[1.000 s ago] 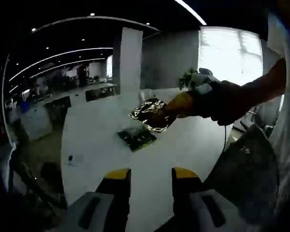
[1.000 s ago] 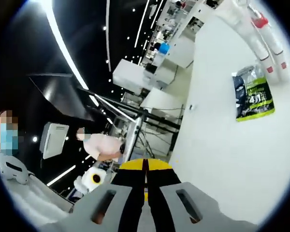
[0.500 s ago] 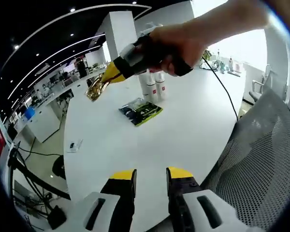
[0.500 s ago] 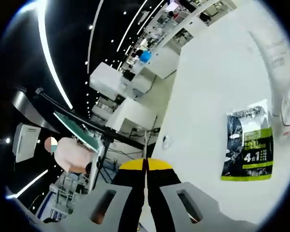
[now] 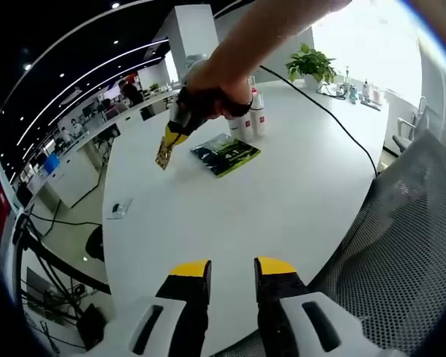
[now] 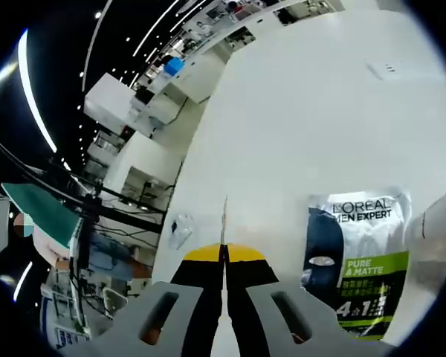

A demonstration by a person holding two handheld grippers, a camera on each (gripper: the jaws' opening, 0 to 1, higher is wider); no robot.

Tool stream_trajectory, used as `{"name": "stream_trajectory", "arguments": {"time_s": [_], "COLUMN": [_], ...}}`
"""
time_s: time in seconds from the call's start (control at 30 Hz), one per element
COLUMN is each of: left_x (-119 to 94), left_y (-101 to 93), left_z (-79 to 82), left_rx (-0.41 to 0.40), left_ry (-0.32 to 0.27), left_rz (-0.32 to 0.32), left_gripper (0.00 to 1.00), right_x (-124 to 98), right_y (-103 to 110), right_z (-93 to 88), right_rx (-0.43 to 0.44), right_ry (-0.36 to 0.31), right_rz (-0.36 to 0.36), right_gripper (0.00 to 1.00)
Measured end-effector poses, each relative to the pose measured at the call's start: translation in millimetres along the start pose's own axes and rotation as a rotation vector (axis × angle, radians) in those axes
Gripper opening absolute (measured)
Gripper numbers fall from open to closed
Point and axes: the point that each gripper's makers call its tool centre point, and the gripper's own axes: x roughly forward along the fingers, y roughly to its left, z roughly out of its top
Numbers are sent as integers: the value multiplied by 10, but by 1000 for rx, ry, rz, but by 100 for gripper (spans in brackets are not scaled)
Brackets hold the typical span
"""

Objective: Arrange the skincare products in the storage area until every visible bottle or jar stands upright without overlapping.

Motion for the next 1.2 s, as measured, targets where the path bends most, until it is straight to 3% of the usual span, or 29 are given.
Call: {"name": "stream_trajectory", "arguments": {"time_s": [0.2, 0.27, 0.53, 0.67, 0.83, 0.9, 1.1, 1.17, 1.2], "left_x": [-7, -5, 8, 11, 14, 15, 12, 13, 19], "left_y": [50, 58, 80, 85, 87, 85, 73, 67, 55], "left_z": [-30, -36, -66, -74, -76, -75, -58, -58, -69], "left_rx": [-11, -13, 1, 9, 26, 27, 28, 36, 42], "left_ry": [16, 19, 40, 46, 47, 46, 35, 34, 40], "left_rz": [25, 28, 40, 43, 47, 46, 41, 39, 33], "left_gripper": [23, 23, 22, 22, 21, 21, 21, 21, 21], "right_x": [116, 121, 151, 130, 84, 43, -62, -62, -21], "right_y": [-266, -335, -383, -444, -443, -427, -466, -428, -368], "right_z": [-91, -73, -88, -123, -121, -88, -145, -110, -84], "right_rx": [36, -13, -51, -162, -161, -221, -289, -379, -478], "right_ry": [32, 22, 12, 31, 16, 5, 11, -10, -15], "right_rz": [-62, -105, -150, -186, -195, -201, -239, -240, -227], "right_gripper": [0, 0, 0, 1, 6, 8, 8, 8, 8]}}
